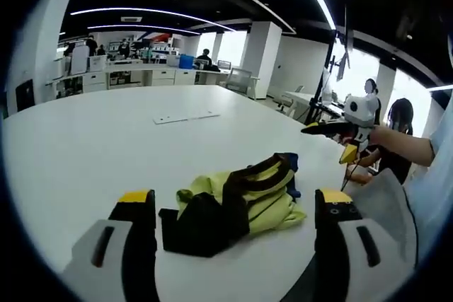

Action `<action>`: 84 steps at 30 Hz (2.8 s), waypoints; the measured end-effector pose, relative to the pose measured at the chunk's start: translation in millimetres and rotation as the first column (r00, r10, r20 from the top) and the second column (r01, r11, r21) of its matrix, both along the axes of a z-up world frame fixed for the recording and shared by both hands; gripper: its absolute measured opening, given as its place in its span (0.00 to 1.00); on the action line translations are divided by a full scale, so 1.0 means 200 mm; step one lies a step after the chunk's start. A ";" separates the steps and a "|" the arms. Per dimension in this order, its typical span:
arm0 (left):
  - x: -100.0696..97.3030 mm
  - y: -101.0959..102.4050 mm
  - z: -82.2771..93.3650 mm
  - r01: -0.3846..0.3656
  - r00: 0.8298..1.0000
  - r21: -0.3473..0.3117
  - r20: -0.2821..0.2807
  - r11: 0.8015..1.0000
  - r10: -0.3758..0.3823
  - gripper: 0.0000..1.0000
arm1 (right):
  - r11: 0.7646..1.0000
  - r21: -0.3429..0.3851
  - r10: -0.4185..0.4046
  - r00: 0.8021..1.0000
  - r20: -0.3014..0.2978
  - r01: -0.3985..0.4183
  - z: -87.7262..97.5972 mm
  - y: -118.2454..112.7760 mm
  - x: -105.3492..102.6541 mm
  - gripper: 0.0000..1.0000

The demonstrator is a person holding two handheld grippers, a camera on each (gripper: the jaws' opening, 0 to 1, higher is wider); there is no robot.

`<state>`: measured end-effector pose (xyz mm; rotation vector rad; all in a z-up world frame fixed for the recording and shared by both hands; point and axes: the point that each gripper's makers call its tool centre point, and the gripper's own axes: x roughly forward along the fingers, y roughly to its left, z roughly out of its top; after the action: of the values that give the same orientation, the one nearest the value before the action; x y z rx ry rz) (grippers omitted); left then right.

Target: Fold the garment on the visible template until the final outline fits inside the template.

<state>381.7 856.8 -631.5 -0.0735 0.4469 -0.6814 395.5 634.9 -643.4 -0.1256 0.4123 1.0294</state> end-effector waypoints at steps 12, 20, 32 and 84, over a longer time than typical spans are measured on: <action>0.00 -0.01 0.00 -0.017 1.000 -0.030 0.005 0.999 0.018 0.89 | 1.000 0.008 -0.005 1.000 -0.013 0.005 -0.02 -0.01 -0.01 0.91; 0.00 -0.02 0.01 -0.028 0.999 -0.053 0.024 0.998 0.029 0.88 | 1.000 0.017 -0.006 1.000 -0.023 0.006 -0.02 0.01 -0.03 0.90; -0.05 0.03 -0.07 -0.029 0.999 0.016 0.025 0.999 0.028 0.89 | 0.999 -0.025 0.021 0.999 -0.031 -0.022 -0.04 0.01 0.00 0.90; 0.04 -0.11 -0.32 -0.005 0.996 -0.038 -0.087 0.999 0.001 0.34 | 0.989 -0.139 0.040 0.996 -0.078 -0.051 -0.21 0.03 0.06 0.37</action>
<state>390.1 835.1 -696.5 -0.1400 0.5170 -0.6855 407.3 641.7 -685.1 -0.2245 0.5528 1.0518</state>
